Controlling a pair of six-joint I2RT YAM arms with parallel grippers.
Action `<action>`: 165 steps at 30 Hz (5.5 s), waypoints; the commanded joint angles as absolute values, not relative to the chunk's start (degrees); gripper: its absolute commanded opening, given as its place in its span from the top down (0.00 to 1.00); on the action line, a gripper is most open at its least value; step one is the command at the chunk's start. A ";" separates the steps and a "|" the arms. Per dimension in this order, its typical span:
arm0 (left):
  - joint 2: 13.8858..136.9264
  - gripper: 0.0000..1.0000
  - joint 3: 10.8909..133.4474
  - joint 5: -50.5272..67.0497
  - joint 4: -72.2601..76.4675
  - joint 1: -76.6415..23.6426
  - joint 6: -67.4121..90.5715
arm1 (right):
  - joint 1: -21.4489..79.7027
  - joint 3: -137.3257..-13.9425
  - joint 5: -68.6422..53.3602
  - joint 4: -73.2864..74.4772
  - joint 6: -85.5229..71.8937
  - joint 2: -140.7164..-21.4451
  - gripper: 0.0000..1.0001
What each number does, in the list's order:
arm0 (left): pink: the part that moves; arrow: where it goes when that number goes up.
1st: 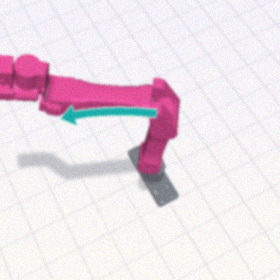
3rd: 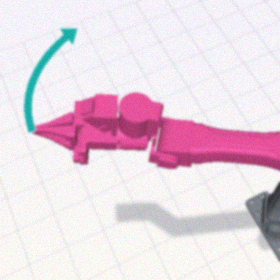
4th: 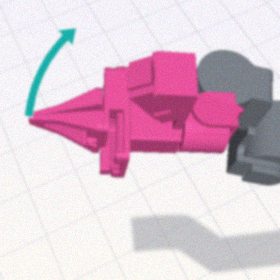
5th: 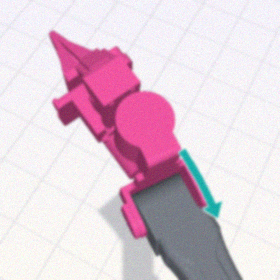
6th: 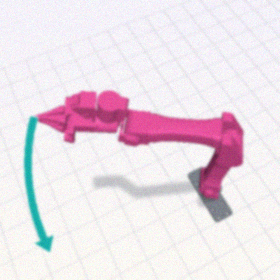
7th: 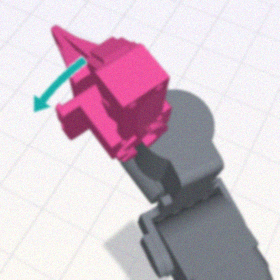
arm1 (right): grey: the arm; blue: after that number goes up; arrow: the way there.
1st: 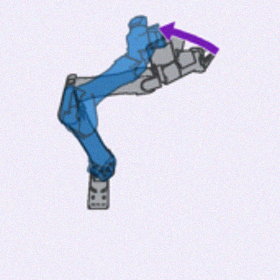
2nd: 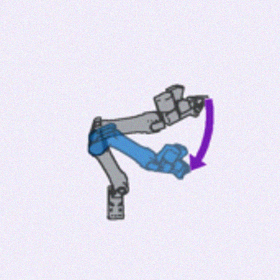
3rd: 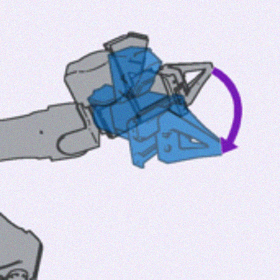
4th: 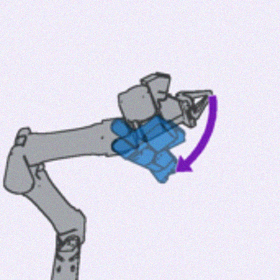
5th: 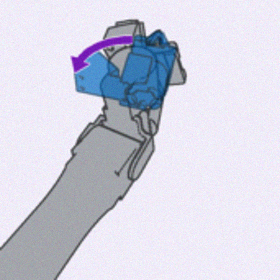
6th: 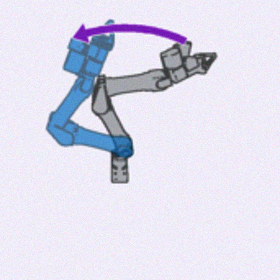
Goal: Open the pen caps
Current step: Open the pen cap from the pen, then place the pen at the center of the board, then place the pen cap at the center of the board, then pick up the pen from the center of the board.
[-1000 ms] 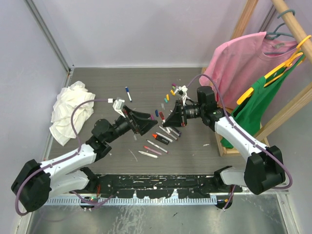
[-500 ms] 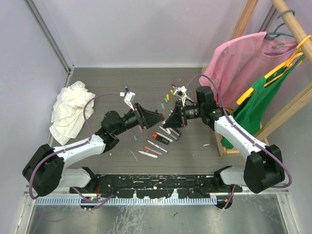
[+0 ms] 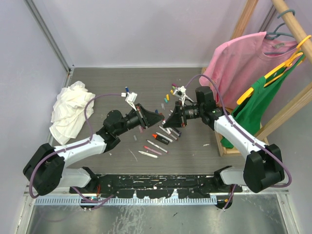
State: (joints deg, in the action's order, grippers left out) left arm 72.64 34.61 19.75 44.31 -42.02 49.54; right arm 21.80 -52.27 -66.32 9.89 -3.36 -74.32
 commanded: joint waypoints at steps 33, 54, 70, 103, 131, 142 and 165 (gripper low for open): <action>40.44 1.00 28.89 -4.63 -20.27 -22.77 52.93 | 56.23 -61.29 -32.59 25.36 12.66 -89.79 0.98; 49.32 1.00 17.50 2.59 -12.74 -22.76 69.11 | 65.81 -67.77 -8.08 26.00 12.49 -103.85 0.90; 53.11 1.00 16.55 3.69 -10.61 -22.85 70.82 | 65.83 -68.47 -7.65 26.96 12.57 -104.77 0.67; 70.37 0.97 29.38 -6.82 -18.80 -33.41 73.65 | 42.03 -65.36 -31.42 28.26 14.75 -81.20 0.65; 57.22 0.10 32.29 -16.98 -5.55 -33.35 47.96 | 39.17 -66.09 -32.76 30.31 17.91 -80.45 0.65; 81.35 0.02 51.72 -10.05 -2.12 -20.07 37.40 | 36.03 -66.20 -33.19 31.09 18.80 -79.53 0.65; 139.44 0.40 127.54 -20.04 -55.64 -19.62 34.87 | 33.94 -65.95 -33.84 31.03 19.04 -79.01 0.64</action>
